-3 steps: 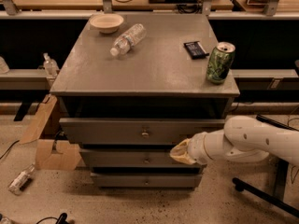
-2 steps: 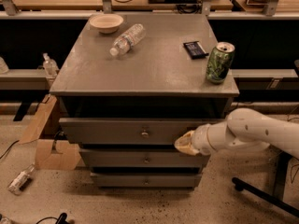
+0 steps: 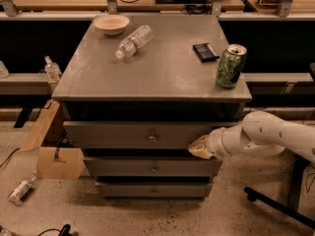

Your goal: Close top drawer

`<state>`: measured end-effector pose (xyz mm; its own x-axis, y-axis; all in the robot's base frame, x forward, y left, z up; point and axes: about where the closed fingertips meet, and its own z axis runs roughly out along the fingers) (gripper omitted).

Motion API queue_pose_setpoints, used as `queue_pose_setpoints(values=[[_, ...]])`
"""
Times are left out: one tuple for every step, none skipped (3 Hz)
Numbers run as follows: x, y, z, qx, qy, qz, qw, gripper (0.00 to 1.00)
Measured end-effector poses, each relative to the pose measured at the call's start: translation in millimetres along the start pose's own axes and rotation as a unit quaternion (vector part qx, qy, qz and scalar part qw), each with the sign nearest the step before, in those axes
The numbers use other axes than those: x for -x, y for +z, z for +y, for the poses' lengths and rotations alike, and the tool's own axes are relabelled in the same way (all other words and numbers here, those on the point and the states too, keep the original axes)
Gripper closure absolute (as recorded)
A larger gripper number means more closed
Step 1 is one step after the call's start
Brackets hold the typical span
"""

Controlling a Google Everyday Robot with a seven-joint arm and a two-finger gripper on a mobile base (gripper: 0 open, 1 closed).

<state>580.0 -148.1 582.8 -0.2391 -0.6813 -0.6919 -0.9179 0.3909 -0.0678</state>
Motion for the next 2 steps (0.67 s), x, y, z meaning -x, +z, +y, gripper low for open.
queue_pose_setpoints(values=[[4.1,-0.8,-22.4,-0.023,0.002,0.019,0.9995,1.0],[2.6,-2.9,-16.9,-0.023,0.002,0.019,0.9995,1.0]])
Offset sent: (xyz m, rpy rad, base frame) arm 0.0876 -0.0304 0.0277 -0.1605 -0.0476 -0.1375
